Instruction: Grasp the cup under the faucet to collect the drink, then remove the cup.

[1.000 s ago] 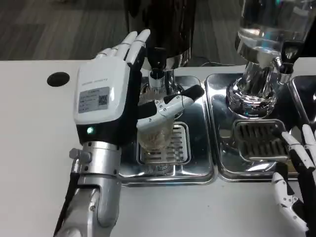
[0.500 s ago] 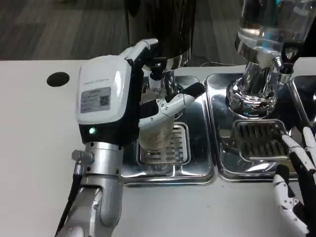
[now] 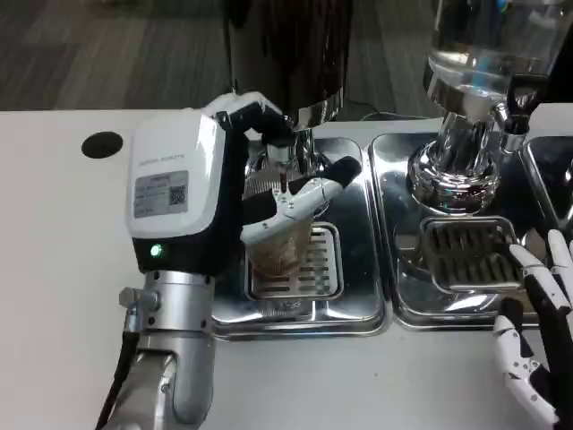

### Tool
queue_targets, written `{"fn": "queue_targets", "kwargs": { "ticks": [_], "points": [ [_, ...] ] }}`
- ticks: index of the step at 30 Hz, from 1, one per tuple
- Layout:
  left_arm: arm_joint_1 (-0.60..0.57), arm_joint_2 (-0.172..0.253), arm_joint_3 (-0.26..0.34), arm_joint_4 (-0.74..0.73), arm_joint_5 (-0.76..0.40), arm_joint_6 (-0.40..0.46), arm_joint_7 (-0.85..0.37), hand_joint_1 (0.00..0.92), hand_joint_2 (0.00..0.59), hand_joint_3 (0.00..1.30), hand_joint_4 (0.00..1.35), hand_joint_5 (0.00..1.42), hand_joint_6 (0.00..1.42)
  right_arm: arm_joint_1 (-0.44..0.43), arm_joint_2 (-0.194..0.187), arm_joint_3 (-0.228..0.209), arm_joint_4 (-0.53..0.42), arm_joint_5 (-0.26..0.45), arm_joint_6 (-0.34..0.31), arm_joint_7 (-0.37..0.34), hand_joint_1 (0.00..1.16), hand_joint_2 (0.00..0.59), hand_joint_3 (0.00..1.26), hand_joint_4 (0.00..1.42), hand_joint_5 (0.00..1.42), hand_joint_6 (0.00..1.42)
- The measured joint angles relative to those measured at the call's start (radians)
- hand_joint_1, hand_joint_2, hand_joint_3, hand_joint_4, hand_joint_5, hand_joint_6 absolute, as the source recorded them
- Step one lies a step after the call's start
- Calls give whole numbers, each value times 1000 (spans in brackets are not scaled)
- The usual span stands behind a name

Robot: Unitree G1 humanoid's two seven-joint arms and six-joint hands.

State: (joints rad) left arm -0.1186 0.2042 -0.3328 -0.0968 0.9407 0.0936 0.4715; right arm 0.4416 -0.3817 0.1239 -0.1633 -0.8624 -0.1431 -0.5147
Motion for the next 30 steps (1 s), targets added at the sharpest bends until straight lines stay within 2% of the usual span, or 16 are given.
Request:
{"fn": "queue_targets", "kwargs": {
  "ticks": [30],
  "points": [
    [9,-1,28,9,-24,-31,8,19,77,765,693,760,607,-5,15,2,10,0,-4,-1,0,537,184,0,0,0]
  ]
}}
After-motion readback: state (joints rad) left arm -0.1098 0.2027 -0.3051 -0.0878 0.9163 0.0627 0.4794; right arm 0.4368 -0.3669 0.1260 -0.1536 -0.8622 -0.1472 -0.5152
